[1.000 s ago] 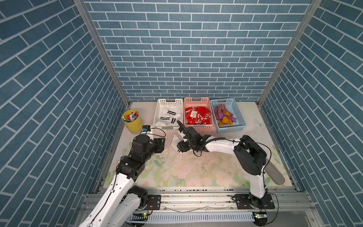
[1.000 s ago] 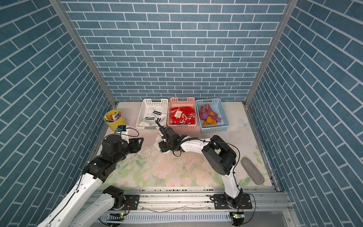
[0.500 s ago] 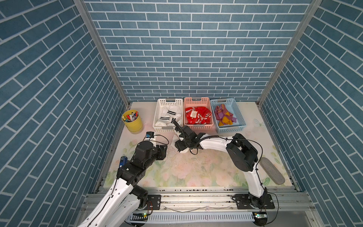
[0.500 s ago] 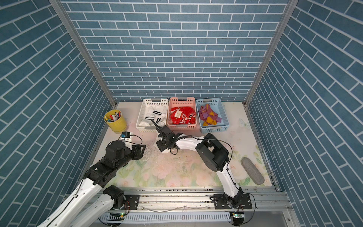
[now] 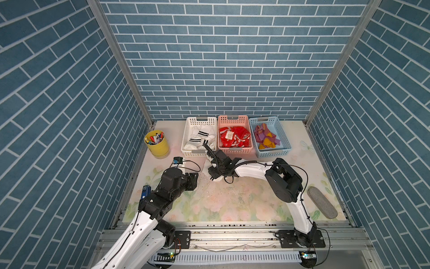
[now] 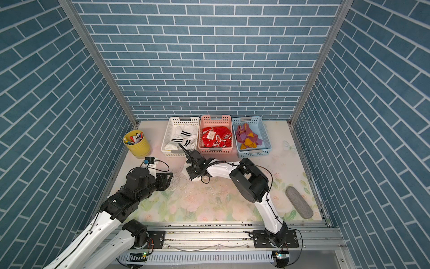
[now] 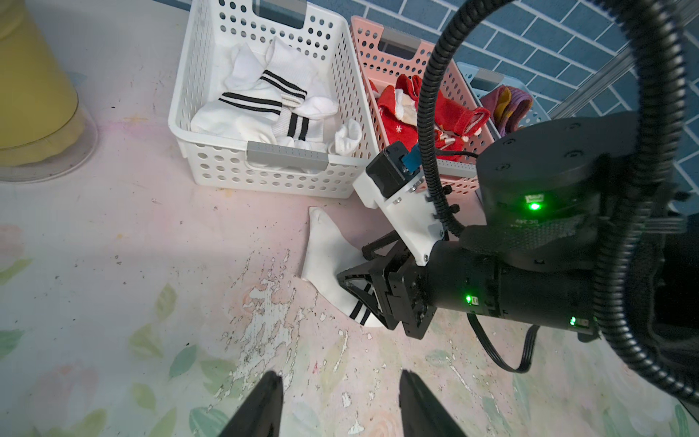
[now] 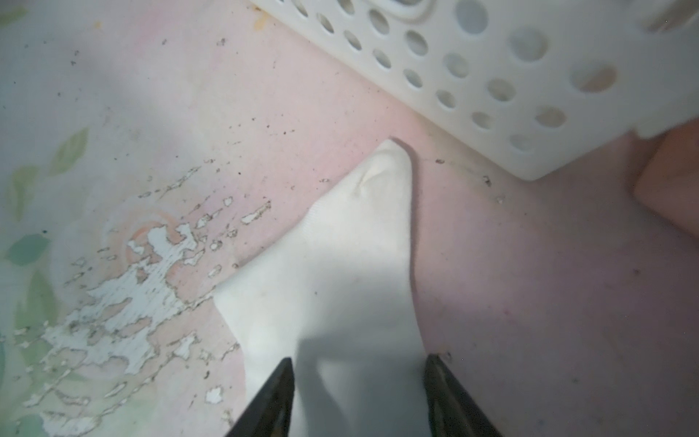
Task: Sort the socks into the basket by color
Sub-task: Pick up the sock at the center of the board.
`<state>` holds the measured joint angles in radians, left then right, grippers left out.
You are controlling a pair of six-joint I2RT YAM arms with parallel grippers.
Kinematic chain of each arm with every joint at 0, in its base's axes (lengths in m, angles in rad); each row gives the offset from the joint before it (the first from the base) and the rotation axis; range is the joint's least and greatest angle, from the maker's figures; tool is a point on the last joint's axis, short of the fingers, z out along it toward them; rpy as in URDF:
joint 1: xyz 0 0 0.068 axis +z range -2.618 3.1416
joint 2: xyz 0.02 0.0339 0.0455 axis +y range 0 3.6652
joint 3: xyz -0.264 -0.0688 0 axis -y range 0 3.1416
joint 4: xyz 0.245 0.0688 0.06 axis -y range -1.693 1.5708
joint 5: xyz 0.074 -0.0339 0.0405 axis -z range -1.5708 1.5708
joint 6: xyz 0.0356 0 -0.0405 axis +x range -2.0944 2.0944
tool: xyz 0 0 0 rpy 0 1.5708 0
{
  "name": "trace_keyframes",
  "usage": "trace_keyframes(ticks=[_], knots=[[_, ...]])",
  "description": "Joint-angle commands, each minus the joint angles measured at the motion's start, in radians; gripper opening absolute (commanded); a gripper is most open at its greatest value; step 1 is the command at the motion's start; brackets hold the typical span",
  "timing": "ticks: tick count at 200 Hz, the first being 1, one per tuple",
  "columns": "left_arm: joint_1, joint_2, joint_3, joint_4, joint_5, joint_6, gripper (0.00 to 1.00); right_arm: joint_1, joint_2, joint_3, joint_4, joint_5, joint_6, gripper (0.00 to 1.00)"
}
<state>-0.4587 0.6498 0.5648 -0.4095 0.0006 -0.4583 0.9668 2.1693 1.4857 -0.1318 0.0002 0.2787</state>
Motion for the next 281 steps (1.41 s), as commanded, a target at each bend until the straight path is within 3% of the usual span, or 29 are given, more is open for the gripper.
trace_keyframes(ticks=[1,45,106,281], knots=[[-0.007,0.0,-0.011,-0.024,-0.016,0.0,0.56,0.004,0.044,-0.034,-0.034,0.014,0.007,0.47],[-0.008,-0.001,-0.011,-0.028,-0.015,-0.003,0.56,0.005,0.032,-0.038,-0.041,0.028,0.011,0.15],[-0.012,-0.007,-0.006,-0.046,-0.017,-0.005,0.56,0.005,-0.063,-0.06,-0.046,0.043,-0.005,0.01],[-0.014,-0.07,-0.028,-0.065,-0.016,-0.011,0.56,0.011,-0.313,-0.102,-0.073,0.055,-0.045,0.0]])
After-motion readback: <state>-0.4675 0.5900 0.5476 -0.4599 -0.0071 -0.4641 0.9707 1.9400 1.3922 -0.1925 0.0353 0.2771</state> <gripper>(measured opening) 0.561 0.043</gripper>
